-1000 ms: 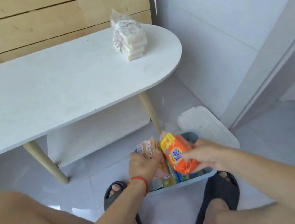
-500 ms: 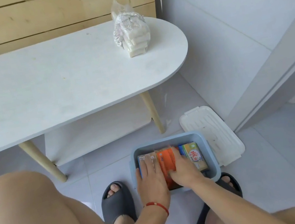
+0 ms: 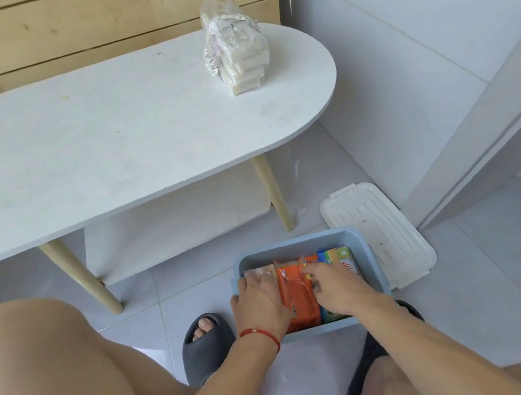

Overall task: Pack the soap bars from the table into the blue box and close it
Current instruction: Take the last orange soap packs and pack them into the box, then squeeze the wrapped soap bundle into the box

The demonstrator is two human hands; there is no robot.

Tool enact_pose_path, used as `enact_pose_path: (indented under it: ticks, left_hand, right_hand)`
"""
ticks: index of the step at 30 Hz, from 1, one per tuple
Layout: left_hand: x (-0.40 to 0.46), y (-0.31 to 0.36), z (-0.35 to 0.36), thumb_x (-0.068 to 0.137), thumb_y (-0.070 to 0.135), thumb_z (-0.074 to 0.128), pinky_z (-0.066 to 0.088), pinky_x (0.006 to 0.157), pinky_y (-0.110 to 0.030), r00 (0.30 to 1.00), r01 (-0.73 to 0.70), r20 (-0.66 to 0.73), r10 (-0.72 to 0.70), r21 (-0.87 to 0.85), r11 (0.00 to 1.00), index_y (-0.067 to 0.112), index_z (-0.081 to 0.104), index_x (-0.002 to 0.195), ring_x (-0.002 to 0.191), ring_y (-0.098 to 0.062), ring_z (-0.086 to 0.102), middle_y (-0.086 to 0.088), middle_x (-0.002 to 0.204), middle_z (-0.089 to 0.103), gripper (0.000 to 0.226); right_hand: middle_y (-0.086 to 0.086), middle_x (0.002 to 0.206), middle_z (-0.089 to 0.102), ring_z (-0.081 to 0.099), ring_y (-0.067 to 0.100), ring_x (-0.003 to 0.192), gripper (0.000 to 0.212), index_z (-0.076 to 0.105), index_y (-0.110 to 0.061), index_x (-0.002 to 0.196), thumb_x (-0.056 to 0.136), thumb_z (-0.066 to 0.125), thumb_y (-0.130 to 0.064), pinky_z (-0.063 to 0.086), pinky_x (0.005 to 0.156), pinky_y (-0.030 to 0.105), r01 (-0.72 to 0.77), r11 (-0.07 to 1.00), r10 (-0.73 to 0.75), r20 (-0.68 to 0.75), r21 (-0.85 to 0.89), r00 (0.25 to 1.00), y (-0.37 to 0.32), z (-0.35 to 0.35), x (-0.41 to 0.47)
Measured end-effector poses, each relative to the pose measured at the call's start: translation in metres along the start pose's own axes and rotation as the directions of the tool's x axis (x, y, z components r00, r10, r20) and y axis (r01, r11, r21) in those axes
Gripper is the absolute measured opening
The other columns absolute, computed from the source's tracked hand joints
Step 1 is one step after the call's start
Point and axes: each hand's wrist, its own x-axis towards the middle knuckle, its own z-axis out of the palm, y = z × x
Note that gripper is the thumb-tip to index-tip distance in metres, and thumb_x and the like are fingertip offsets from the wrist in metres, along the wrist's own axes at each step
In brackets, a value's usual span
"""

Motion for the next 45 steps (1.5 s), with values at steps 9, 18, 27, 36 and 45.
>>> enact_pose_path:
  ticks: [9, 18, 27, 36, 45]
  left_hand:
    - [0.029, 0.058, -0.195, 0.077, 0.025, 0.053, 0.055, 0.081, -0.039, 0.873, -0.323, -0.445, 0.202, -0.215, 0.922, 0.019, 0.073, 0.096, 0.097, -0.03, 0.067, -0.004, 0.103, 0.074, 0.029]
    - [0.094, 0.034, -0.276, 0.085, 0.015, 0.058, 0.055, 0.088, -0.036, 0.929, -0.21, -0.362, 0.077, -0.344, 0.915, 0.015, 0.067, 0.114, 0.103, -0.028, 0.063, -0.007, 0.113, 0.067, 0.03]
    - [0.121, 0.018, -0.272, 0.088, 0.02, 0.059, 0.049, 0.09, -0.03, 0.96, -0.161, -0.279, 0.039, -0.43, 0.888, 0.015, 0.058, 0.132, 0.116, -0.025, 0.06, -0.006, 0.127, 0.063, 0.045]
    - [0.114, 0.04, -0.278, 0.083, 0.027, 0.065, 0.051, 0.095, -0.036, 0.986, -0.075, -0.156, -0.057, -0.727, 0.683, 0.011, 0.031, 0.152, 0.117, -0.03, 0.061, -0.01, 0.141, 0.051, 0.079]
    - [0.048, 0.075, -0.247, 0.066, 0.041, 0.067, 0.052, 0.1, -0.041, 0.968, -0.249, -0.171, 0.182, -0.601, 0.759, 0.02, 0.051, 0.136, 0.113, -0.028, 0.063, -0.009, 0.126, 0.061, 0.075]
  right_hand:
    - [-0.016, 0.075, 0.076, 0.071, 0.004, 0.068, 0.04, 0.073, -0.034, 0.085, 0.089, 0.051, 0.0, 0.057, 0.068, 0.025, 0.382, 0.847, -0.13, -0.552, 0.37, 0.824, -0.073, -0.146, -0.005]
    - [0.011, 0.144, 0.044, 0.049, 0.033, 0.128, 0.069, 0.034, -0.021, 0.152, 0.091, 0.066, -0.031, 0.047, 0.097, 0.042, 0.294, 0.947, -0.141, -0.662, 0.126, 0.736, -0.156, -0.231, 0.046]
    - [0.013, 0.121, 0.062, 0.06, 0.038, 0.111, 0.076, 0.036, -0.016, 0.146, 0.083, 0.072, -0.04, 0.045, 0.081, 0.038, 0.188, 0.962, 0.009, -0.711, 0.199, 0.704, -0.178, -0.246, 0.12]
    - [-0.001, 0.102, 0.066, 0.06, 0.028, 0.097, 0.084, 0.043, -0.022, 0.141, 0.068, 0.075, -0.051, 0.049, 0.076, 0.035, 0.244, 0.959, -0.062, -0.73, 0.146, 0.68, -0.14, -0.221, 0.05]
    - [-0.018, 0.102, 0.07, 0.066, 0.0, 0.088, 0.076, 0.053, -0.039, 0.134, 0.063, 0.078, -0.044, 0.049, 0.065, 0.009, 0.338, 0.853, 0.047, -0.704, 0.397, 0.709, -0.065, -0.18, -0.058]
